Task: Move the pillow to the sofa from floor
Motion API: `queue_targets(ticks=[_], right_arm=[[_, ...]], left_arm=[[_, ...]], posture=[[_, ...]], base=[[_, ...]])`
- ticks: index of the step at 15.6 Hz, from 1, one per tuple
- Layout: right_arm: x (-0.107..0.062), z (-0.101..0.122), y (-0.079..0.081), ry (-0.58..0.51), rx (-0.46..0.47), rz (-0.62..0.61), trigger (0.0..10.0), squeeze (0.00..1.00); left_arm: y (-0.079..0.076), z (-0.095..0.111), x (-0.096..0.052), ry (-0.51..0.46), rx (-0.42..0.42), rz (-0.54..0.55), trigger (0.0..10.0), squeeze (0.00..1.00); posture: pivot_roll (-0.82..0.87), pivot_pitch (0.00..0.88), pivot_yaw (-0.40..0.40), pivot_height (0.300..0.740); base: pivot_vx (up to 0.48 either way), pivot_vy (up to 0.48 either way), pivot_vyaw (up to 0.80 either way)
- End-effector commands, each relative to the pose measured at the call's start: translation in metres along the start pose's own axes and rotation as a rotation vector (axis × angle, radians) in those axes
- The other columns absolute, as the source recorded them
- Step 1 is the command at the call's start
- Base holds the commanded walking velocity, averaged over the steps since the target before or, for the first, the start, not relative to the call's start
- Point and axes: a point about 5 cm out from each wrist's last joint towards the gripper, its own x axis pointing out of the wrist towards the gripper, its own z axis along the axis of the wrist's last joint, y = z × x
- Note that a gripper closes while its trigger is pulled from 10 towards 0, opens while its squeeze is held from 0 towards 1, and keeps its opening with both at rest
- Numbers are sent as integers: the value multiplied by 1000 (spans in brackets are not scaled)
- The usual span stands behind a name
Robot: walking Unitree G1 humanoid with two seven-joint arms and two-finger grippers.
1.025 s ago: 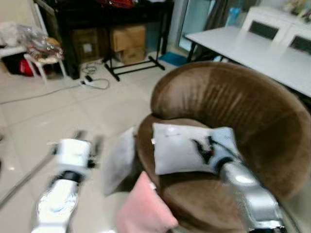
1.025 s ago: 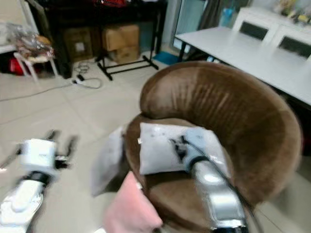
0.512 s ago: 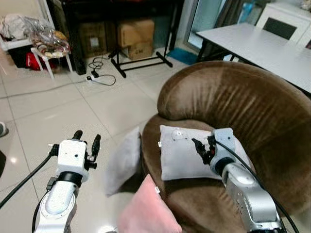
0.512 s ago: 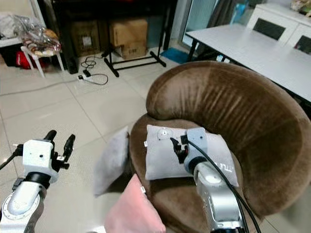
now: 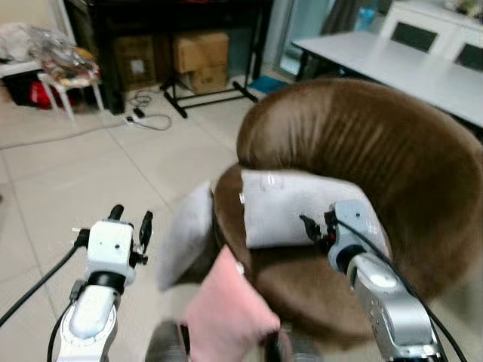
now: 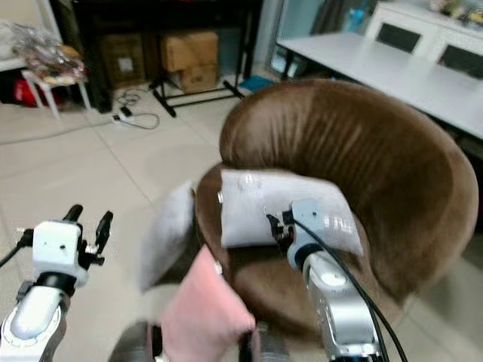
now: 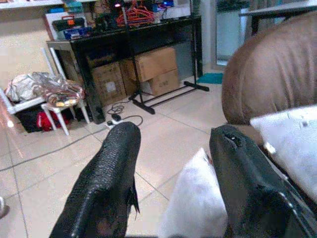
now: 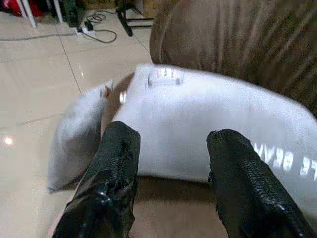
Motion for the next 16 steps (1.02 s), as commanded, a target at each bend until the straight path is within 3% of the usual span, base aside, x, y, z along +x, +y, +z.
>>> queue_targets(ticks=[1, 3, 8, 11, 14, 16], right_arm=[[0, -1, -4, 6, -8, -9, 10000, 0], [0, 0, -3, 2, -13, -4, 10000, 0], [0, 1, -3, 3, -25, 3, 10000, 0], [2, 3, -2, 3, -90, 35, 10000, 0], [3, 2, -1, 11, -103, 43, 10000, 0], [4, 1, -2, 23, -98, 29, 10000, 0]], left_arm=[[-2, 1, 0, -5, 4, -2, 10000, 0], [-1, 1, 0, -6, 7, 5, 10000, 0], [-4, 2, -1, -15, -21, -5, 10000, 0], [-4, 1, -3, -16, -36, -10, 10000, 0], [-5, 1, -4, -13, -40, -10, 10000, 0], [-5, 1, -4, -14, -39, -10, 10000, 0]], posture=[[1, 0, -107, 590], [1, 0, -109, 570], [-2, 0, -116, 570], [-1, 0, -123, 570], [0, 0, -127, 570], [0, 0, -127, 570]], base=[[0, 0, 0], [0, 0, 0], [0, 0, 0], [284, 0, 0], [333, 0, 771], [334, 0, 0]])
